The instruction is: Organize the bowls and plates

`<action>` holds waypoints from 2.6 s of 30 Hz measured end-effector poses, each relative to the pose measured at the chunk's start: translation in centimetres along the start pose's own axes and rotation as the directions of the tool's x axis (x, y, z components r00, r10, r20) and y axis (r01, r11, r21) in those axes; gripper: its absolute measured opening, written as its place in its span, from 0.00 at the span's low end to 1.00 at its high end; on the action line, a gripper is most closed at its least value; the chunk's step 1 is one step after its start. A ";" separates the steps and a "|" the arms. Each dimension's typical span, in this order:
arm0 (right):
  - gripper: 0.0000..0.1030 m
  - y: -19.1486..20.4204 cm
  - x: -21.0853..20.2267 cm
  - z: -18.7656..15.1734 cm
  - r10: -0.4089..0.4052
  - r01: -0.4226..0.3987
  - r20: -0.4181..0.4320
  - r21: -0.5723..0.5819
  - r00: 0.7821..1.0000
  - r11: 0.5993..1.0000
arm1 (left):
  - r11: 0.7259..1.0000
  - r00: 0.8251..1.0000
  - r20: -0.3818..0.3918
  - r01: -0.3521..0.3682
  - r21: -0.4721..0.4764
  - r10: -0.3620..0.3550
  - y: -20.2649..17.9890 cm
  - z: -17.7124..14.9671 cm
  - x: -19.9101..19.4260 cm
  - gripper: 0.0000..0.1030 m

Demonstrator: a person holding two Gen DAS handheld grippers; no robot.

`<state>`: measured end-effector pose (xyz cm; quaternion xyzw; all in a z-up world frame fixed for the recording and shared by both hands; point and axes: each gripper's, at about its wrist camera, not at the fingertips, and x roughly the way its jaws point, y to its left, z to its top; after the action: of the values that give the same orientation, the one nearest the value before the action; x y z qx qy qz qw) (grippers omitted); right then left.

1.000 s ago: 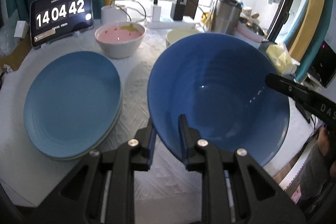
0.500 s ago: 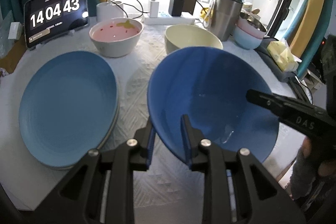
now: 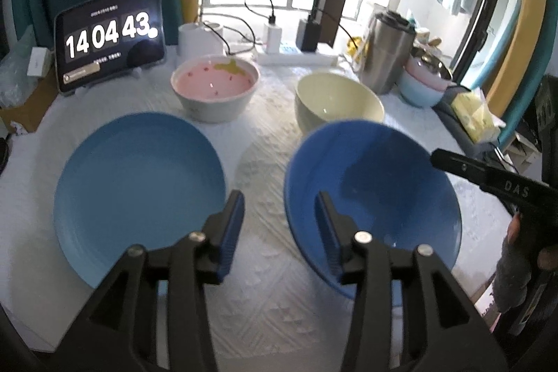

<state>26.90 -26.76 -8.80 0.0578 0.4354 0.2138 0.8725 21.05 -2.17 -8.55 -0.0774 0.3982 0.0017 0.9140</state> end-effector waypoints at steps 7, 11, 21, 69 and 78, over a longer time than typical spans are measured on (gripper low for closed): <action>0.33 -0.5 -0.1 1.9 -0.004 0.005 0.022 -0.018 1.000 1.000 | 0.999 0.998 0.051 -0.038 0.009 0.037 0.5 2.7 -0.3 0.43; 0.33 -0.7 -0.2 3.2 0.000 0.001 0.039 -0.032 0.999 0.999 | 1.000 0.999 0.038 -0.022 0.013 0.022 0.6 4.2 0.4 0.43; 0.33 -0.7 0.6 5.6 0.011 -0.008 0.046 -0.063 0.999 0.998 | 0.999 1.000 0.029 -0.013 0.039 0.012 -0.4 6.7 1.9 0.43; 0.33 -2.6 12.5 10.1 0.072 -0.083 -0.191 -0.049 0.979 0.995 | 0.985 0.971 -0.239 0.069 0.157 -0.030 -2.4 11.5 13.7 0.43; 0.33 -2.6 14.3 9.8 0.074 -0.087 -0.224 -0.050 0.972 0.995 | 0.978 0.963 -0.269 0.029 0.206 0.029 -2.8 11.1 15.2 0.43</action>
<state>42.94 -22.21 -14.04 0.0251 0.5210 0.2669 0.8104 39.72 -4.24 -11.76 0.0192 0.5174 -0.0506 0.8540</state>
